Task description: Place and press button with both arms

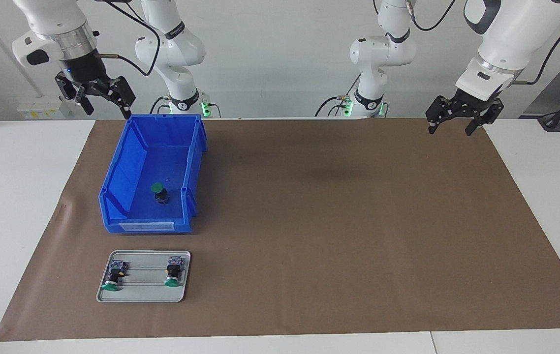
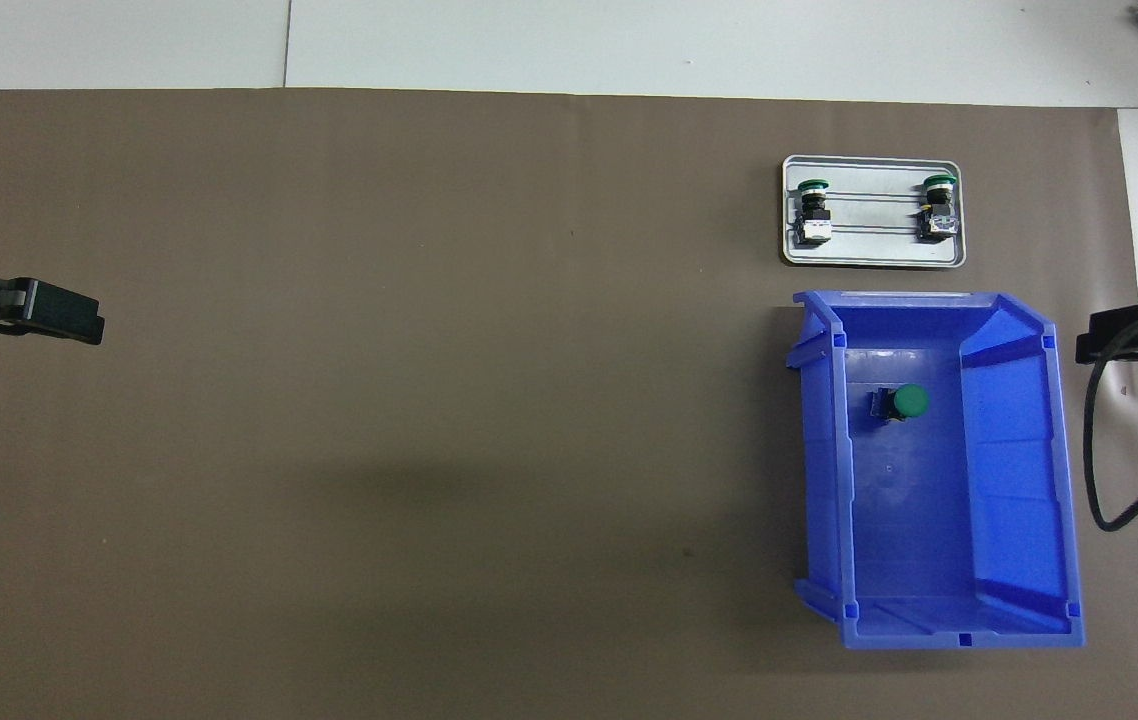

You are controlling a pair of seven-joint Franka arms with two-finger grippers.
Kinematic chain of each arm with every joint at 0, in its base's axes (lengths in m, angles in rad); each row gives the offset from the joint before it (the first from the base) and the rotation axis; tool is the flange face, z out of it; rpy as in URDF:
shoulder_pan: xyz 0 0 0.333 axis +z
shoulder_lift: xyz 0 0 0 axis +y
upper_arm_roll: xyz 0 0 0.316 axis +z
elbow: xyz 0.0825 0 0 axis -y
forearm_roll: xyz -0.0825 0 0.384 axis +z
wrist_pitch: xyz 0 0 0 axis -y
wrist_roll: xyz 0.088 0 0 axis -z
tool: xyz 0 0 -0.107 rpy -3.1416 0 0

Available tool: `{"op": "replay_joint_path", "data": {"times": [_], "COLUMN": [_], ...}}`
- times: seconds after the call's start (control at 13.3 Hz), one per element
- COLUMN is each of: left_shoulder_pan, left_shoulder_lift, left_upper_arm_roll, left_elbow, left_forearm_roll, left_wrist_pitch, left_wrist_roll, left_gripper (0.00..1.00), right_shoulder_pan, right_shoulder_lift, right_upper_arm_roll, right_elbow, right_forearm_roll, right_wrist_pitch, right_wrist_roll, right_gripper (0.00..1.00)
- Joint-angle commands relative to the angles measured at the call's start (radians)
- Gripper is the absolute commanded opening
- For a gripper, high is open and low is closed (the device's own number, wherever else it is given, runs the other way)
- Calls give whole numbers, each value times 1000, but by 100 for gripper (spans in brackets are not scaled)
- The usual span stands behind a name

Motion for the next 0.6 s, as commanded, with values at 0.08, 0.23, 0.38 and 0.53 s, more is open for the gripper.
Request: {"op": "replay_joint_path", "data": {"times": [0.08,0.23,0.38,0.53], "left_shoulder_pan": [3,3,3,3], "left_shoulder_lift": [-19,-19,-19,-19], "left_upper_arm_roll": [2,2,2,2], "left_elbow": [-26,-26,-26,-26], "left_forearm_roll": [7,7,7,7], "left_wrist_pitch": [10,9,9,9], "left_wrist_roll": [5,5,5,5], "left_gripper": [100,100,100,100], "right_shoulder_pan": [9,4,-2,-5], "right_shoulder_lift": [74,86,88,88], "right_upper_arm_roll": [3,3,3,1], "right_elbow": [97,131,139,107], "right_forearm_roll": [-38,-18,-17,-18], "right_wrist_pitch": [-31,-80,-73,-39], "right_wrist_roll": [-53,-53,-45,-42], "right_gripper": [100,100,100,100]}}
